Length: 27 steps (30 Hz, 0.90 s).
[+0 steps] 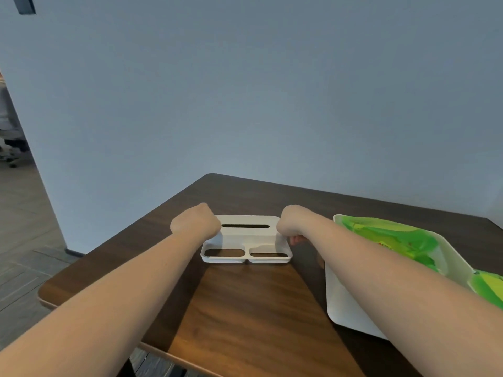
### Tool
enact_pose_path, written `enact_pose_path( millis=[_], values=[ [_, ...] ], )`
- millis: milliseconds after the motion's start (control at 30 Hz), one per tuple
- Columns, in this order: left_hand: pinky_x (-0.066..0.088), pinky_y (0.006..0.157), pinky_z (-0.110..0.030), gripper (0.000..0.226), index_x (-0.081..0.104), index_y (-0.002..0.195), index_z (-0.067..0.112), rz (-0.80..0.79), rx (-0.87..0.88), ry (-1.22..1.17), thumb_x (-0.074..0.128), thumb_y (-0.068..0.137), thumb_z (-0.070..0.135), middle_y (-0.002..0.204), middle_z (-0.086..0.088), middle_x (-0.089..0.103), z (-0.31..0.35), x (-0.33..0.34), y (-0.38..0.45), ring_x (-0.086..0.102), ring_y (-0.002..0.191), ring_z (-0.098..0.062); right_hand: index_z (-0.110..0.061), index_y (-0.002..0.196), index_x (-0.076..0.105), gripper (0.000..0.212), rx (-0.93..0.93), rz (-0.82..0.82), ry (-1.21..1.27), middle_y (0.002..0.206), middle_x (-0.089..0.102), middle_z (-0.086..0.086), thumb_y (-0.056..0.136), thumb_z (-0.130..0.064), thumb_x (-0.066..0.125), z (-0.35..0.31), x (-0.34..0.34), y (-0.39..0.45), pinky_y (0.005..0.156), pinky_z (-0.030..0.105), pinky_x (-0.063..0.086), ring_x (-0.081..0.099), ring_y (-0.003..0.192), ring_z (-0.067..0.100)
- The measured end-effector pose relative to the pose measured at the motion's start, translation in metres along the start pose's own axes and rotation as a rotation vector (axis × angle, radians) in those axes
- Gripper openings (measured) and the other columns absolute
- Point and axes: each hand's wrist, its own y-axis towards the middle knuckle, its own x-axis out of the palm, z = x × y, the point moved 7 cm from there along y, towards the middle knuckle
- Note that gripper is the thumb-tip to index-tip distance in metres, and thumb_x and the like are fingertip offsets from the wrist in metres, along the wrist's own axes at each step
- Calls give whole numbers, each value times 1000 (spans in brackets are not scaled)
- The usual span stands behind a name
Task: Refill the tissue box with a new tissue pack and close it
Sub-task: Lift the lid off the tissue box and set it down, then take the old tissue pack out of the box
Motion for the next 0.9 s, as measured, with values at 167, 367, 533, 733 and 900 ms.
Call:
enact_pose_path(
  millis=[167, 367, 533, 733, 900],
  values=[
    [38, 61, -26, 9, 50, 92, 16, -6, 104, -47, 42, 89, 16, 77, 2, 50, 21, -15, -9, 51, 79, -22, 3, 82, 61, 27, -27, 66, 58, 69, 58, 11, 93, -11, 42, 6, -20, -22, 52, 27, 41, 49, 49, 20],
    [46, 67, -31, 11, 54, 89, 13, -55, 311, -244, 46, 88, 19, 80, -1, 57, 81, -26, -46, 55, 77, -20, -8, 75, 57, 17, -75, 353, 191, 74, 57, 6, 86, -10, 45, 48, -63, -53, 55, 25, 38, 53, 67, 25],
    [44, 64, -29, 17, 53, 78, 13, -177, 366, -487, 48, 88, 25, 82, -7, 62, 139, -23, -78, 55, 72, -24, -13, 105, 60, 23, 10, 544, 225, 99, 59, 4, 86, -14, 48, 120, -83, -82, 73, 30, 45, 53, 88, 26],
    [44, 75, -32, 44, 64, 95, 6, -198, 467, -441, 50, 90, 48, 100, -14, 66, 197, -15, -112, 62, 95, -29, -14, 107, 59, 24, 193, 582, 214, 106, 61, 7, 85, -15, 49, 214, -80, -113, 70, 30, 41, 50, 87, 27],
    [48, 82, -34, 64, 61, 118, 6, -216, 418, -319, 51, 84, 59, 113, -7, 66, 208, -3, -113, 61, 106, -30, -13, 118, 57, 39, 359, 418, 114, 121, 62, 10, 81, -22, 48, 259, -58, -130, 78, 34, 49, 59, 106, 32]
  ],
)
